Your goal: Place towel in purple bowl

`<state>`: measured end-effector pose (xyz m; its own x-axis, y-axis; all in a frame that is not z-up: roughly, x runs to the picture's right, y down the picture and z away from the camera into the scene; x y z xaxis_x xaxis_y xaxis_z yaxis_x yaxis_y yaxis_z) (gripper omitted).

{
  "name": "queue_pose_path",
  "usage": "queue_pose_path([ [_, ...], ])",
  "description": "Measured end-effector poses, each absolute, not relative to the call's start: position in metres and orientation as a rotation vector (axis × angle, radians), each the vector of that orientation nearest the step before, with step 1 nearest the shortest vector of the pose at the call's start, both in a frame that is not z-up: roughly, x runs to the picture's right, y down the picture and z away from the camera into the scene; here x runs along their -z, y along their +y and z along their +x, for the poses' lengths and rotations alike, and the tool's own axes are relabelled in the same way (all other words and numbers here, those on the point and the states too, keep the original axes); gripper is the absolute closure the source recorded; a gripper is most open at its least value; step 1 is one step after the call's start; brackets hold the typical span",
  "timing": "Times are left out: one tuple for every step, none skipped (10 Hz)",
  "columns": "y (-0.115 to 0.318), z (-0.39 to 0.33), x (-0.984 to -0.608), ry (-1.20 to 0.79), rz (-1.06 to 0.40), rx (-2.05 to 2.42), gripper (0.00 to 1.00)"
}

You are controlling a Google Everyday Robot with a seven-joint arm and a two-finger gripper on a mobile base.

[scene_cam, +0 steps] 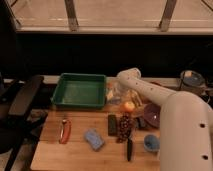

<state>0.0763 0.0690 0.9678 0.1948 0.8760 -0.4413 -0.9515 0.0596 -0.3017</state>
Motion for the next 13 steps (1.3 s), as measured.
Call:
queue_pose_path([
  [0.0718,0.0757,-0.9682,0.159,-0.603,-1.39,0.54],
  [0.073,0.0744,-0.9675,0.162,-0.608,-1.386,0.67],
  [0.0728,0.0766,-0.9666,0.164,-0.607,-1.388,0.75],
  [0.0696,0.0802,-0.9663,0.164,-0.601,-1.395,0.84],
  [0.0697,0.0798,-0.9657,0.163,-0.602,-1.394,0.93],
  [0.0742,0.0752,-0.9649,0.166,-0.611,-1.386,1.0],
  [0.0749,0.0773,-0.965,0.168,-0.611,-1.387,1.0],
  [0.0749,0.0773,-0.965,0.168,-0.61,-1.387,1.0],
  [0.0747,0.0774,-0.9651,0.168,-0.61,-1.388,1.0],
  [0.0745,0.0774,-0.9651,0.168,-0.61,-1.388,1.0],
  [0.0743,0.0774,-0.9651,0.167,-0.61,-1.388,1.0],
  [0.074,0.0773,-0.9641,0.163,-0.612,-1.392,1.0],
  [0.071,0.0763,-0.9609,0.137,-0.62,-1.411,1.0],
])
